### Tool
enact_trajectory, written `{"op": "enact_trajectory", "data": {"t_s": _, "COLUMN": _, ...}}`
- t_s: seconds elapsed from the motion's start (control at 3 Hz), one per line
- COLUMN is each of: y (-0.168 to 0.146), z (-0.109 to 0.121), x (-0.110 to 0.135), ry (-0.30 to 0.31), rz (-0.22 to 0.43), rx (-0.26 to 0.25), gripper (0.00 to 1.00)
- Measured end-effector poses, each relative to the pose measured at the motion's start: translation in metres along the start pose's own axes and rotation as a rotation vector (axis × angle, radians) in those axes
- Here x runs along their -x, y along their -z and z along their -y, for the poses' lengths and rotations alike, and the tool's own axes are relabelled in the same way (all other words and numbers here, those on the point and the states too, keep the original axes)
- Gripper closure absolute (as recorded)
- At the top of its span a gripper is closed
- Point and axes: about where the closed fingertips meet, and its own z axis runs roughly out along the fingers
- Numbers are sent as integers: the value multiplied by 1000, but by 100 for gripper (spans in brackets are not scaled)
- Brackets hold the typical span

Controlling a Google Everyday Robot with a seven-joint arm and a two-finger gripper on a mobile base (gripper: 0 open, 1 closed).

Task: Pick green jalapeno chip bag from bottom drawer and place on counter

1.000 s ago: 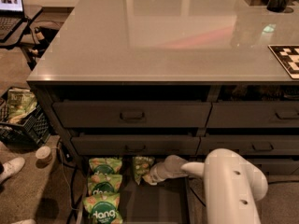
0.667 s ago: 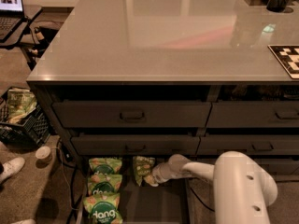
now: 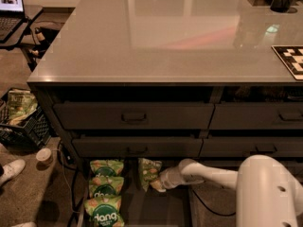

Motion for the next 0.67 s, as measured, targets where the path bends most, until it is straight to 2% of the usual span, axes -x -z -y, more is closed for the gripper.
{"op": "enact_trajectory", "data": {"t_s": 0.67, "y": 54, "z": -22, "x": -22, "ry": -14, "rz": -23, "rx": -61, "gripper": 100}}
